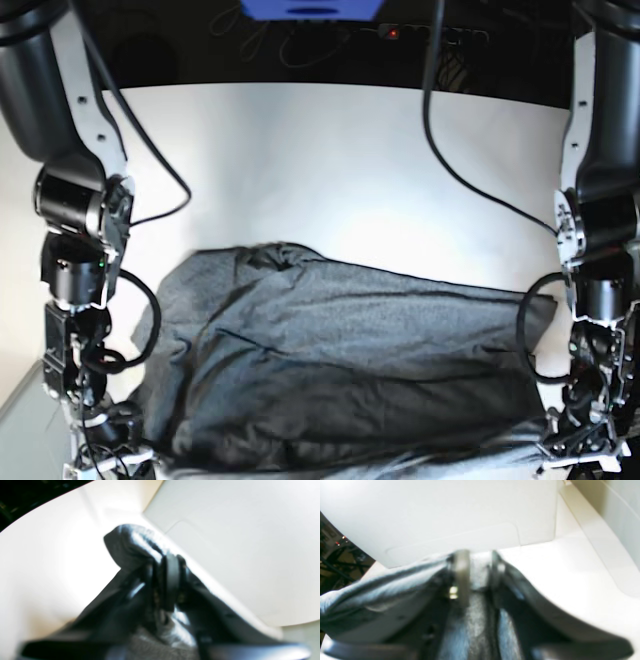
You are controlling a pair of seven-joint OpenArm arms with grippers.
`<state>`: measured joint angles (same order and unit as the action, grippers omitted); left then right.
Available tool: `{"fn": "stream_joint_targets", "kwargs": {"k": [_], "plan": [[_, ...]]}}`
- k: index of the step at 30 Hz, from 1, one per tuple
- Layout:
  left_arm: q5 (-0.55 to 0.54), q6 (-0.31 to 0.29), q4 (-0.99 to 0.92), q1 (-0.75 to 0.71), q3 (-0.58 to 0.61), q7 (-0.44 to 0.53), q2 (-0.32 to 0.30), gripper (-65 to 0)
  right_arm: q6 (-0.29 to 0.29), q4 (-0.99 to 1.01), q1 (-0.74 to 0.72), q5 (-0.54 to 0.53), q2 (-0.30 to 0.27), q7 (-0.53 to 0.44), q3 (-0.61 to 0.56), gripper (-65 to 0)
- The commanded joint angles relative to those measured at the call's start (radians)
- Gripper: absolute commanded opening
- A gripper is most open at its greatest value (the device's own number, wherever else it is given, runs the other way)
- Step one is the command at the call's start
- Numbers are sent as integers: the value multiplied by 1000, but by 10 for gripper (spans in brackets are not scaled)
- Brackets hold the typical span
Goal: Layout the t-shirt on the table in an organized manner, then fold the t-shirt properly
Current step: 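Lift the shirt with both grippers and swing it over, flipping it, then lower the shirt onto the table and open both grippers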
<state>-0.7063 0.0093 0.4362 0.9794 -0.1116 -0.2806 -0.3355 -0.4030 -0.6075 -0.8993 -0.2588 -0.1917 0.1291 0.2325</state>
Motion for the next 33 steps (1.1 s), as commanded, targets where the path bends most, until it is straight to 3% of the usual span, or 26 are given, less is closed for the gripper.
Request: {"fn": "stream_joint_targets", "kwargs": {"k": [1, 3, 7, 9, 13, 15, 20, 27, 33], "plan": [[0, -6, -21, 52, 16, 22, -14, -416, 3, -5, -36, -10, -25, -26, -14, -410], [0, -6, -79, 60, 48, 25, -14, -313, 3, 2, -25, -10, -33, -26, -37, -353], [-2, -7, -98, 39, 71, 145, -10, -245, 2, -25, 47, -14, -35, -26, -46, -287], [-2, -9, -93, 14, 72, 195, -4, -242, 2, -94, 110, -14, -35, -16, -46, -281], [-2, -12, -90, -34, 72, 200, -21, -242, 3, -400, 322, -12, -25, 108, -46, -281], [-3, -12, -55, -70, 72, 200, -34, -242, 3, -546, 429, -14, 8, 146, -46, -281], [-9, -6, 244, -342, 60, 117, -72, -242, 3, -832, 699, -12, 76, 171, -46, -281], [0, -6, 605, -721, -72, 102, -98, -242, 3, -905, 923, -12, 191, 169, -57, -281], [0, -6, 629, -830, -124, 102, -98, -242, 5, -874, 978, -10, 199, 169, -175, -281]]}}
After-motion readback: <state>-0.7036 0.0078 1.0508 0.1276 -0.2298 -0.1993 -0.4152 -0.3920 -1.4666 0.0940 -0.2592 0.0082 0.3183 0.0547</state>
